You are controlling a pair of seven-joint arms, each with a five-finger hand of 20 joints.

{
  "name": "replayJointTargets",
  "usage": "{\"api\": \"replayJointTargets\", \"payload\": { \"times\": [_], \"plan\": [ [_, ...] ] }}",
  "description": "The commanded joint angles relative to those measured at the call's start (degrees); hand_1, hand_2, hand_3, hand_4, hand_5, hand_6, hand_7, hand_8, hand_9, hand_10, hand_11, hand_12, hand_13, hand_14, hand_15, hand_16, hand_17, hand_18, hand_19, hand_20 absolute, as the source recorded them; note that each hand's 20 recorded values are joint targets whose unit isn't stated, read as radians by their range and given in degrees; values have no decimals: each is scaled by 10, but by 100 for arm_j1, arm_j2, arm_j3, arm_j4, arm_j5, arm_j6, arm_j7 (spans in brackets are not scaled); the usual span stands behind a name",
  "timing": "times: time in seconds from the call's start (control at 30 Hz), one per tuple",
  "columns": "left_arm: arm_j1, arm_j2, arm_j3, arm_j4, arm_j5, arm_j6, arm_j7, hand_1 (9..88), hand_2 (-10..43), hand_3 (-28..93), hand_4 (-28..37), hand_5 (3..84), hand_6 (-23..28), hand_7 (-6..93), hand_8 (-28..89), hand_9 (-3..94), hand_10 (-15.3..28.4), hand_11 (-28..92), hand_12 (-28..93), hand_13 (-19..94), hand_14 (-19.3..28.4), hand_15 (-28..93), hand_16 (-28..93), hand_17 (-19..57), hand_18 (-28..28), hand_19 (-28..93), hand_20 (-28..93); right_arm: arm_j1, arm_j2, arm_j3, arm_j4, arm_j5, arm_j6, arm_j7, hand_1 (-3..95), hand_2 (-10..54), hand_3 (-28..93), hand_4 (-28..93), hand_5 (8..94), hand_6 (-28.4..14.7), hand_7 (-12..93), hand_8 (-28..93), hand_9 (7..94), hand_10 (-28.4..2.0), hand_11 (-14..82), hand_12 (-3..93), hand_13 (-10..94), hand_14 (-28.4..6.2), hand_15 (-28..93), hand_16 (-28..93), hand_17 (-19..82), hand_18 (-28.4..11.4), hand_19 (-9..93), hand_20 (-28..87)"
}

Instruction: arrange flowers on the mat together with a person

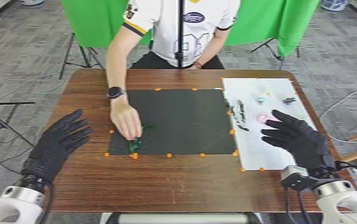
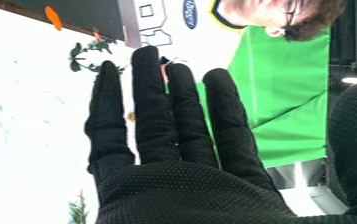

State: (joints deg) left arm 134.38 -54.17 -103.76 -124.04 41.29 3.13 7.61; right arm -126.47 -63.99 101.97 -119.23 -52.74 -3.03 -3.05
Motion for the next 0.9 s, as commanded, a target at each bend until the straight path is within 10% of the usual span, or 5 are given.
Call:
{"api": "replayJointTargets", "payload": {
  "times": [0.03,0.9],
  "plan": [
    [98,-27,-13,31,-17,-10,-33,278,-21,698,-179,278,19,208,-99,246,112,216,186,208,140,312,17,-83,211,458,86,-30,6,17,-14,-28,-4,-10,123,-23,807,-283,402,-34,179,-111,428,-144,131,205,413,-125,295,189,133,-214,557,251],
    [143,-56,-46,4,-26,67,47,277,-21,697,-176,278,19,208,-98,246,112,216,186,208,140,310,17,-83,211,459,85,130,784,328,-145,-1089,733,-89,156,-43,801,-280,412,-31,199,-117,471,-137,181,213,437,-117,351,195,148,-207,573,256]
  ]
}}
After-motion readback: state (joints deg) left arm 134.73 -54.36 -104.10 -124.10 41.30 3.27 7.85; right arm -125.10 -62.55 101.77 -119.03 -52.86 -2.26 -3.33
